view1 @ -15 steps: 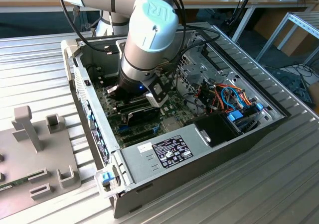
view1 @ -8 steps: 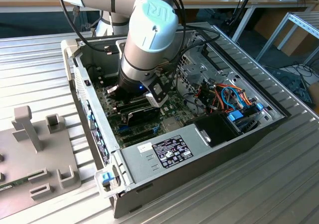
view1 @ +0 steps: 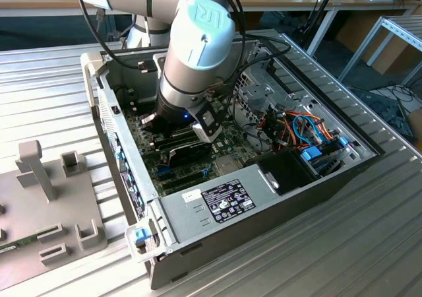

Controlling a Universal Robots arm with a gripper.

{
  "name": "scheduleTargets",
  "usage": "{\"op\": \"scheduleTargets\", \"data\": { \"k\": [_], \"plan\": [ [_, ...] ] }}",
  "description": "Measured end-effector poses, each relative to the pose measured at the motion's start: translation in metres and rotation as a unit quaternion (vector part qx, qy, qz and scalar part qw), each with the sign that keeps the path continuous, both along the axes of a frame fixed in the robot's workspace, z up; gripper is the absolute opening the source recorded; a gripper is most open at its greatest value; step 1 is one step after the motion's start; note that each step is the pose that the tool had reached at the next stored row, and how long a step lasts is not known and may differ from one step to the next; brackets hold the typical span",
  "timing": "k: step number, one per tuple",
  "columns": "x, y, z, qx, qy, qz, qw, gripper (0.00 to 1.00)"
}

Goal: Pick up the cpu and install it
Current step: 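Install the second cpu locking lever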

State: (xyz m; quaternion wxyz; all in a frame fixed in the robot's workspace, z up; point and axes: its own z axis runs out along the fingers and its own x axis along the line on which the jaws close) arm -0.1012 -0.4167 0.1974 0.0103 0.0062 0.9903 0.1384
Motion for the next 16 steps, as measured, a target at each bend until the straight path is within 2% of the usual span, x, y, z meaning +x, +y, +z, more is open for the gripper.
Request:
{"op": "scheduleTargets", "data": {
  "k": [10, 13, 16],
  "plan": [
    [0.0000, 0.0001, -0.0001, -0.0001, 0.0000, 0.000, 1.00000, 0.11],
    [0.0000, 0.0001, 0.0006, -0.0034, 0.0000, 0.000, 0.99999, 0.11],
    [0.0000, 0.0001, 0.0020, -0.0102, 0.0000, 0.000, 0.99995, 0.11]
  ]
}}
